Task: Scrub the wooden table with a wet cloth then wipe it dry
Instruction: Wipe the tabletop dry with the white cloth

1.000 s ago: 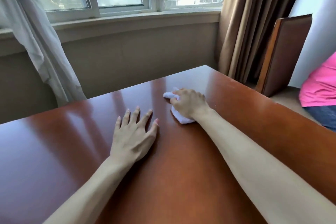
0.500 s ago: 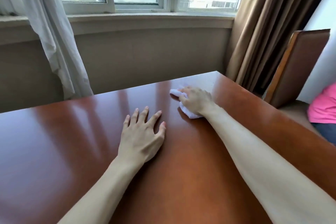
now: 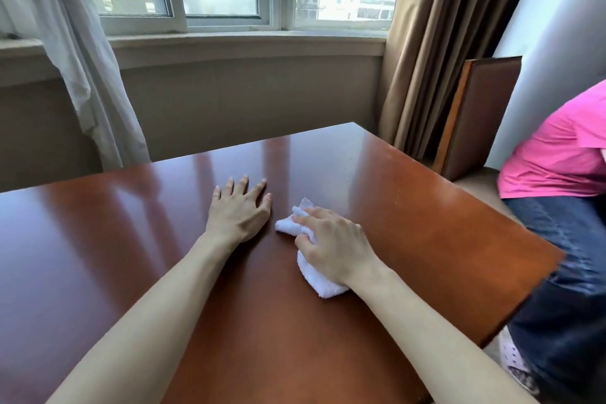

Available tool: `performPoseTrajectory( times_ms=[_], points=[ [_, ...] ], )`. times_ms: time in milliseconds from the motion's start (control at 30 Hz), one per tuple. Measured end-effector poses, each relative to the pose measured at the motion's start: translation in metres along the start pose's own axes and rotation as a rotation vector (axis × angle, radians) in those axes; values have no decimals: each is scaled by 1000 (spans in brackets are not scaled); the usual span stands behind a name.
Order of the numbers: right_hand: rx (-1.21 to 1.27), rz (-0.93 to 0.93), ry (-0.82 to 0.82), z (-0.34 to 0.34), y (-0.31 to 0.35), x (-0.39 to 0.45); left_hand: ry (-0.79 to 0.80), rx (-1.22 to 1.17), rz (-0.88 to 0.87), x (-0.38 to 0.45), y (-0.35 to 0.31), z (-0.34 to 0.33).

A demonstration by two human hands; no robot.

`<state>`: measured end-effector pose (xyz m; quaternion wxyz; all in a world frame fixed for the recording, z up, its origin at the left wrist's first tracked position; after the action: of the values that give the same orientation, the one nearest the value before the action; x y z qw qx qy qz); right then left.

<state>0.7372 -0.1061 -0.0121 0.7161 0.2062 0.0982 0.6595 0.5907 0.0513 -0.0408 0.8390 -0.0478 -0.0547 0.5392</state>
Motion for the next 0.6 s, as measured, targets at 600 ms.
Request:
performPoseTrajectory(
  times_ms=[600],
  points=[
    [-141,-134,-40,-15,-69,332,-111,-42,24,5,-1,-5]
  ],
)
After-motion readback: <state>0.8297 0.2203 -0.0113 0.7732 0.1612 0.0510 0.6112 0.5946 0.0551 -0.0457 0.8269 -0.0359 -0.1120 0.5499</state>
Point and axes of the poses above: each hand's wrist, its own x-axis towards the middle knuckle, its own z-axis out of the back of the hand, y = z × x, the point moved 1 cm from there along x, towards the middle knuckle, and after that the axes turned 7 degrees about x, right-handed, at the moved point
